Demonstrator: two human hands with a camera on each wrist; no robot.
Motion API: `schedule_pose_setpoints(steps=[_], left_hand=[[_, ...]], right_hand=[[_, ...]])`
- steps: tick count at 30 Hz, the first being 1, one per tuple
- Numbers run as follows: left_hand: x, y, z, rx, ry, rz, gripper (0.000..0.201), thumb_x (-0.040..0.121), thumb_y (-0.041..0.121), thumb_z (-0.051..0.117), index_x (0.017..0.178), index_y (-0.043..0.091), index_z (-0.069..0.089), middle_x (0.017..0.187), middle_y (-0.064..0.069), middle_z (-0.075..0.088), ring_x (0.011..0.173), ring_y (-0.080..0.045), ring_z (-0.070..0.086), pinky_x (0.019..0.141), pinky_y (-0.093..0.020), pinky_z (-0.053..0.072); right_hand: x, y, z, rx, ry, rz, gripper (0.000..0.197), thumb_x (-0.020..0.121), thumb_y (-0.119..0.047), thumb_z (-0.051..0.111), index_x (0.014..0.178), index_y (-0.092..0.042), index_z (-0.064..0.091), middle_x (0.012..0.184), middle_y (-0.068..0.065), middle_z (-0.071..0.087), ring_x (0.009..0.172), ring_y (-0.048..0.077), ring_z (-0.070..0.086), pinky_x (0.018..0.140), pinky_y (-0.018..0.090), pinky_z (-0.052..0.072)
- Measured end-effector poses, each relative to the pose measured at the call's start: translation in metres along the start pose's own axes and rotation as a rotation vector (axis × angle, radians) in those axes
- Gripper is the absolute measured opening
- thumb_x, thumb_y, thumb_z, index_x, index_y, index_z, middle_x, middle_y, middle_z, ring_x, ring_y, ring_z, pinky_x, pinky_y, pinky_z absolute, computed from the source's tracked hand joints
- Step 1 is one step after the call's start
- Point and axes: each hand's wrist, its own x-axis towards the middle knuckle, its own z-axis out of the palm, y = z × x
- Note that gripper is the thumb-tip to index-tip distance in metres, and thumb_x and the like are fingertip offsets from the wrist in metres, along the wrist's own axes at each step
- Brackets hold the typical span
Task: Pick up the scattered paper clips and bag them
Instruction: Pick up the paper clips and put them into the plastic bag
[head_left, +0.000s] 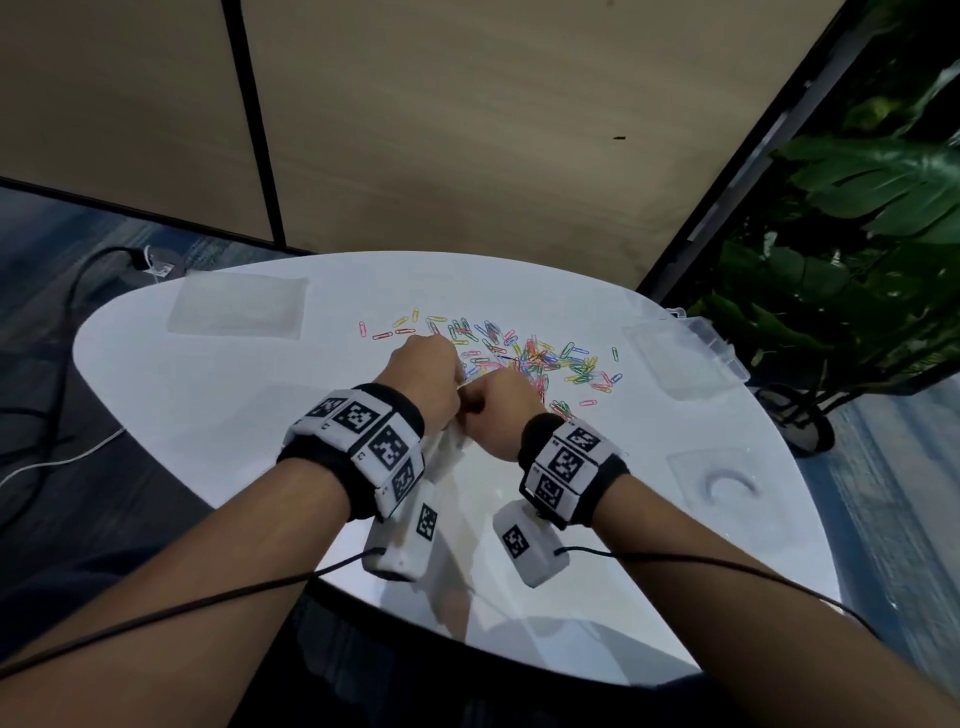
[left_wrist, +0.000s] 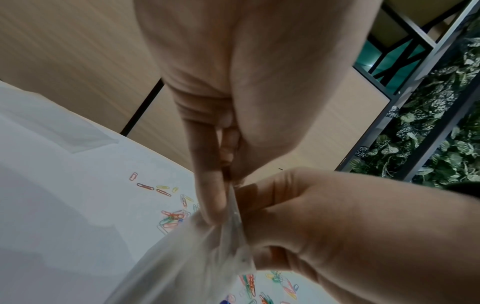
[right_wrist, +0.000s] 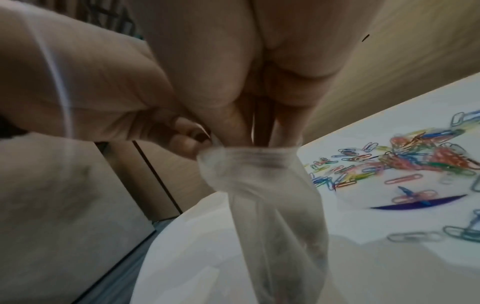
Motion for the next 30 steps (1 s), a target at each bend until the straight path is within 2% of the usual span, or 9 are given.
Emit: schedule_pose_setpoints(steps=[2,5,8,11,13,14,18,22,30], left_hand=[[0.0,-0.001,-0.002,0.001,0.016,0.006,0.024,0.089,0.003,0.059,0.105,0.01,0.075,0.102,-0.015,0.071,0.093,-0.032,0.071,0.09,-0.039,0.058],[0.0,-0.003,-0.005,0.011,0.025,0.019,0.024,0.092,0.003,0.057,0.11,0.007,0.073,0.111,-0.014,0.069,0.095,-0.032,0.071,0.092,-0.04,0.057],[-0.002,-0.005,-0.007,0.052,0.013,0.03,0.025,0.093,0.001,0.054,0.113,0.002,0.07,0.114,-0.016,0.069,0.097,-0.031,0.07,0.09,-0.036,0.057],[-0.003,-0.006,-0.011,0.072,-0.006,0.029,0.027,0.094,0.002,0.053,0.115,0.001,0.068,0.114,-0.017,0.068,0.097,-0.031,0.07,0.089,-0.036,0.058],[-0.004,-0.007,-0.013,0.092,-0.01,0.034,0.027,0.094,0.002,0.051,0.116,0.001,0.067,0.109,-0.017,0.07,0.095,-0.03,0.071,0.089,-0.036,0.058],[-0.004,-0.007,-0.013,0.102,-0.01,0.036,0.027,0.094,0.002,0.051,0.116,0.001,0.067,0.107,-0.017,0.071,0.095,-0.03,0.071,0.089,-0.036,0.058],[-0.003,-0.007,-0.014,0.098,-0.015,0.033,0.025,0.094,0.001,0.051,0.112,0.001,0.069,0.101,-0.017,0.072,0.091,-0.03,0.072,0.088,-0.039,0.059],[-0.004,-0.009,-0.014,0.103,-0.014,0.034,0.025,0.094,0.002,0.051,0.11,0.002,0.069,0.101,-0.017,0.072,0.091,-0.03,0.072,0.088,-0.037,0.059],[-0.006,-0.018,-0.021,0.101,0.006,0.016,0.028,0.093,-0.001,0.051,0.111,0.003,0.072,0.104,-0.016,0.072,0.093,-0.03,0.072,0.09,-0.036,0.058]], right_hand=[[0.0,0.001,-0.005,0.096,-0.073,-0.009,0.035,0.083,0.006,0.051,0.077,-0.016,0.077,0.059,-0.012,0.064,0.059,0.004,0.059,0.063,0.021,0.048],[0.0,0.022,-0.021,0.577,-0.013,0.092,0.031,0.085,0.014,0.051,0.093,-0.002,0.076,0.09,0.011,0.074,0.085,0.022,0.073,0.078,0.032,0.061],[0.003,0.077,-0.043,0.491,0.077,0.238,0.031,0.083,0.005,0.067,0.106,-0.015,0.072,0.108,0.011,0.07,0.092,0.029,0.071,0.075,0.039,0.061],[-0.005,0.157,-0.051,0.016,-0.084,0.586,0.099,0.059,-0.027,0.092,0.143,-0.024,0.041,0.137,0.013,0.051,0.089,0.026,0.07,0.074,0.038,0.061],[-0.014,0.199,-0.043,-0.14,-0.146,0.723,0.145,0.025,-0.05,0.096,0.15,-0.024,0.026,0.144,0.014,0.04,0.095,0.027,0.068,0.077,0.042,0.061],[-0.019,0.211,-0.037,-0.159,-0.142,0.733,0.152,0.017,-0.056,0.094,0.15,-0.022,0.027,0.143,0.013,0.038,0.101,0.028,0.066,0.081,0.043,0.06],[-0.015,0.201,-0.01,-0.178,-0.032,0.558,0.11,0.052,-0.051,0.089,0.143,-0.013,0.039,0.134,0.012,0.049,0.115,0.027,0.058,0.098,0.039,0.05],[0.012,0.176,0.013,-0.094,0.09,0.481,0.089,0.062,-0.047,0.083,0.138,-0.015,0.049,0.129,0.01,0.054,0.111,0.026,0.06,0.097,0.033,0.05],[0.063,0.15,0.019,-0.213,0.116,0.381,0.076,0.085,-0.035,0.068,0.15,-0.028,0.03,0.157,0.01,0.021,0.139,0.034,0.035,0.111,0.042,0.036]])
